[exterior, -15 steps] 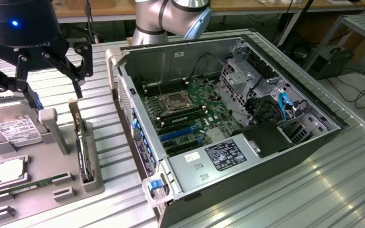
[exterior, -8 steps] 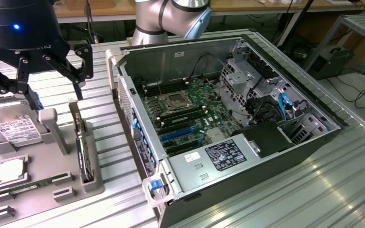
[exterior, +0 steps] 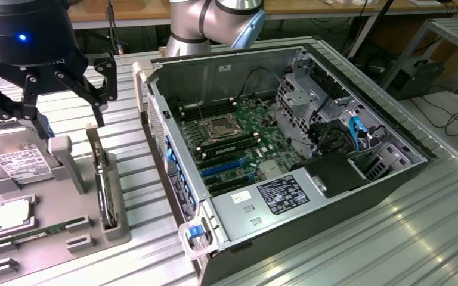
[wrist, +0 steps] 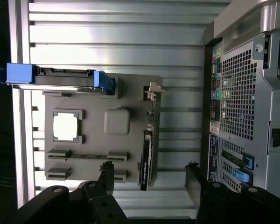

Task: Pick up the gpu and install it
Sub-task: 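Pick up the gpu and move the gpu toward the slot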

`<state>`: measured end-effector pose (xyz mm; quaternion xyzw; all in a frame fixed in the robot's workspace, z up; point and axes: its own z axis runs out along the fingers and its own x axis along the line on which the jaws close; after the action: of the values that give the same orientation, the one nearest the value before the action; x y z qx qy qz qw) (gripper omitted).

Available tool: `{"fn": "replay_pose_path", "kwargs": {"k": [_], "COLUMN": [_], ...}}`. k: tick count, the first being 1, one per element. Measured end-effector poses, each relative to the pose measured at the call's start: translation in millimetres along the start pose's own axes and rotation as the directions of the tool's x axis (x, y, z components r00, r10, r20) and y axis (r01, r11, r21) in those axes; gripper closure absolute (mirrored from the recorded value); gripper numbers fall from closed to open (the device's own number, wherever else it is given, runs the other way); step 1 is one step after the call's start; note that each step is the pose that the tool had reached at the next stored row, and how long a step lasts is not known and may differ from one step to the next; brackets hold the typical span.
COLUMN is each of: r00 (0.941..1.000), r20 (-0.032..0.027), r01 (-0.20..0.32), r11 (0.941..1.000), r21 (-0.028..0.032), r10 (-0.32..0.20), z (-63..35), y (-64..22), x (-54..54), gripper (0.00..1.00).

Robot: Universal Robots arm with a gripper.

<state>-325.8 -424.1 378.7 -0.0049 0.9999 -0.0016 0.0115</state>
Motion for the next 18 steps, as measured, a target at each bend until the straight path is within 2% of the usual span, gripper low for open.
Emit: {"fn": "replay_pose_path", "kwargs": {"k": [18], "r00": [1.0], "r20": [-0.0001], "r01": [0.0], "r11": [1.0], "r21": [0.0], "r10": [0.0], "z": [9.2], "y": [0.1], "x": [0.2], "gripper": [0.28]}}
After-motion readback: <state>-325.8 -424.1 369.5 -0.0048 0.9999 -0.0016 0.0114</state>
